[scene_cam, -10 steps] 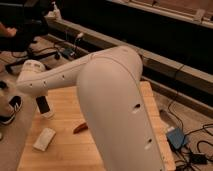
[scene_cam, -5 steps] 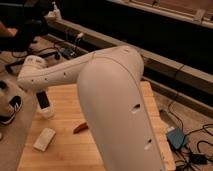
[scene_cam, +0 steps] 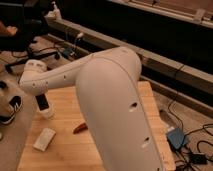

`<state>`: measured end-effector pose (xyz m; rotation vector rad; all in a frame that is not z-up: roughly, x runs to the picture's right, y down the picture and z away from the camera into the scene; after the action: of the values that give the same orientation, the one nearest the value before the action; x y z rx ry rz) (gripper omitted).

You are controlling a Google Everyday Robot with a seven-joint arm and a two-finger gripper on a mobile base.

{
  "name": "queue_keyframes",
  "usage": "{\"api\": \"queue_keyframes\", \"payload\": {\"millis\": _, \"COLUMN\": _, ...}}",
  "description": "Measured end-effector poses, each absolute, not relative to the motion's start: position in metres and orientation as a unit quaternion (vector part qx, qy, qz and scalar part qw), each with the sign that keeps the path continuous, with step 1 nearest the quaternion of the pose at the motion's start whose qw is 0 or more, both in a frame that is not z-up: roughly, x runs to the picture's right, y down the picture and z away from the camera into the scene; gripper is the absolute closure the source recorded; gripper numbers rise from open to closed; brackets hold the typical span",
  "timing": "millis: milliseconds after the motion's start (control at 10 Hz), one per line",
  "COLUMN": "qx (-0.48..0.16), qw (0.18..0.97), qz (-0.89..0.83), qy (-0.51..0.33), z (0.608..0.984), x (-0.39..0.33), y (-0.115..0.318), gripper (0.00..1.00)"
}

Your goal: Place the eraser in the ceramic cup

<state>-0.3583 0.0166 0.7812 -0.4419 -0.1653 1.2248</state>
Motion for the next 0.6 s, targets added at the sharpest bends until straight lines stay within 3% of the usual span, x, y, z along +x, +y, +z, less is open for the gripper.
{"api": "queue_keyframes", "payload": {"millis": 600, "qx": -0.207, "qw": 0.795, "qz": 0.563, "qy": -0.088, "z": 0.7783, "x": -0.3613, "y": 0.0197, "gripper": 0.9}}
